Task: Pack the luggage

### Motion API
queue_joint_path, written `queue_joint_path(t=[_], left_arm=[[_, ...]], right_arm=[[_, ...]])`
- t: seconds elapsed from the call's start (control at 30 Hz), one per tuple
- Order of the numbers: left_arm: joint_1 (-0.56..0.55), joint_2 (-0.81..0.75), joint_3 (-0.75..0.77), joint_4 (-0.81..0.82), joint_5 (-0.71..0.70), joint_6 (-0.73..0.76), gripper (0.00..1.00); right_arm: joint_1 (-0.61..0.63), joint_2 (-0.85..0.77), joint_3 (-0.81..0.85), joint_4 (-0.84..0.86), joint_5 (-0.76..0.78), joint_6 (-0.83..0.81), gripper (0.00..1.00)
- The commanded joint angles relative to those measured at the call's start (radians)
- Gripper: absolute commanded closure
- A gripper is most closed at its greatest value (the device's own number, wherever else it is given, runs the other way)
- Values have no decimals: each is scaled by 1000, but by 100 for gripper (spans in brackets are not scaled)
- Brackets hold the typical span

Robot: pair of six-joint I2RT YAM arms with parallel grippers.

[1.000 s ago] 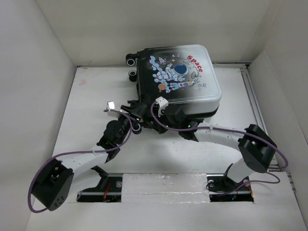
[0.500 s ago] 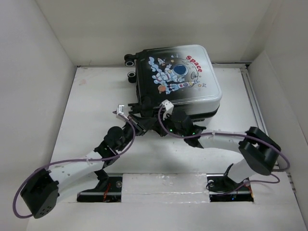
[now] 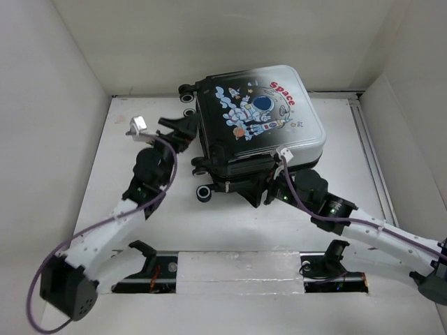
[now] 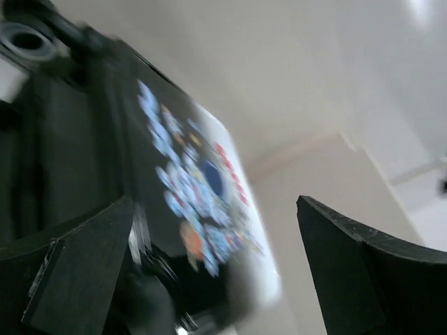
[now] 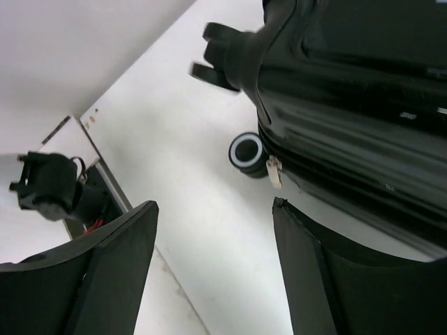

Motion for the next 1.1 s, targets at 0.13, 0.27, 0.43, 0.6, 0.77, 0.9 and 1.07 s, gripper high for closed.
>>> queue_joint_path(t=[0.13, 0.27, 0.43, 0.6, 0.77, 0.9, 1.07], left_arm=[[493, 533, 295, 16, 380, -95, 0], [599, 874, 614, 39, 658, -115, 0], [609, 1136, 768, 228, 840, -179, 0], [609, 1281, 883, 394, 893, -319, 0], [589, 1333, 1012, 332, 884, -264, 0], [579, 1409, 1087, 380, 923, -325, 0], [561, 1420, 1058, 418, 923, -335, 44]], right_arm=[[6, -112, -46, -173, 48, -20, 27], [6, -134, -55, -173, 13, -30, 27], [6, -108, -84, -112, -38, -30, 27], [6, -66, -93, -88, -38, -30, 27], [6, -46, -104, -51, -49, -30, 27], [6, -28, -93, -51, -33, -30, 27], [6, -65, -104, -51, 69, -20, 29]])
